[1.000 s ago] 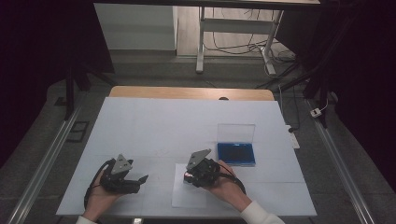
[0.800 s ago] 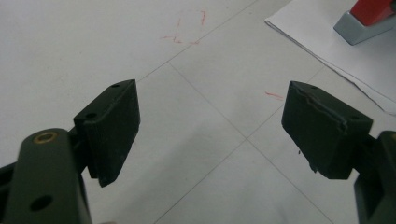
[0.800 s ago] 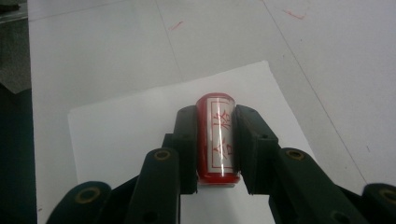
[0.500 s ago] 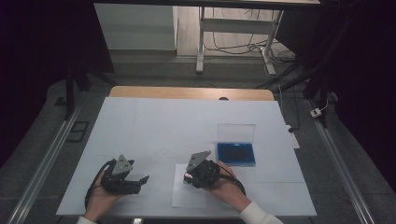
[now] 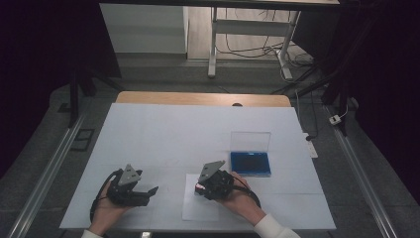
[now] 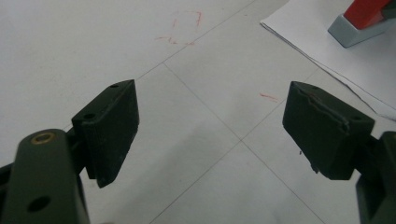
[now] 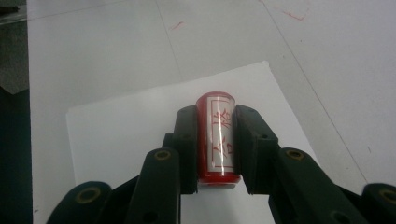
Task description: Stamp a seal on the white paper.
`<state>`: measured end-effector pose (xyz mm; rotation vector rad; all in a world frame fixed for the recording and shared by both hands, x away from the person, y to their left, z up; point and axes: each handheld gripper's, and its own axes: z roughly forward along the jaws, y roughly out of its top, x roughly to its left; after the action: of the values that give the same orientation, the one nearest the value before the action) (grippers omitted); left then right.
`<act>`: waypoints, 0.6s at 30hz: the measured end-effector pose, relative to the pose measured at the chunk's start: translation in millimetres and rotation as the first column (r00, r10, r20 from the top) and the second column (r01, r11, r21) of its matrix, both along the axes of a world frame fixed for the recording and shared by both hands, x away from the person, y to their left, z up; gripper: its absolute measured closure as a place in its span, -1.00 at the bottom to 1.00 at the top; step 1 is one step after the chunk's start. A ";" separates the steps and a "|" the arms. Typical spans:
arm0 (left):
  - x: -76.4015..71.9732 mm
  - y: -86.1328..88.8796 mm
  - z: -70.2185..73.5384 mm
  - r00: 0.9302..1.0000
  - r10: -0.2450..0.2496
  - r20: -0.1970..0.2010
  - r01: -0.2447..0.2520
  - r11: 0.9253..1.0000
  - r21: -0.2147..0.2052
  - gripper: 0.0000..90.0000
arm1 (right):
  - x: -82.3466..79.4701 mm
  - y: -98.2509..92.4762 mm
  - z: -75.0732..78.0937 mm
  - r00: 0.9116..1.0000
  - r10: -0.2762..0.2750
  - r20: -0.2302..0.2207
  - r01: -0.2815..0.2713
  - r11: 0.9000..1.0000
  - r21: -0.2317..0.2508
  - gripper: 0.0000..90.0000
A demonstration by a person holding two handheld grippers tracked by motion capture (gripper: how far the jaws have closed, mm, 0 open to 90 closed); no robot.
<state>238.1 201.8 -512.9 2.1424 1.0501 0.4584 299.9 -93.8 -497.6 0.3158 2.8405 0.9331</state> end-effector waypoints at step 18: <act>1.4 3.5 -0.6 1.000 0.007 -0.004 -0.007 1.000 0.002 -0.58 | 1.7 -3.0 5.8 1.000 0.007 -0.006 -0.007 0.999 0.044 0.54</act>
<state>239.6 205.4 -513.5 2.1429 1.0599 0.4584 301.6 -96.7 -491.7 0.3143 2.8322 0.9982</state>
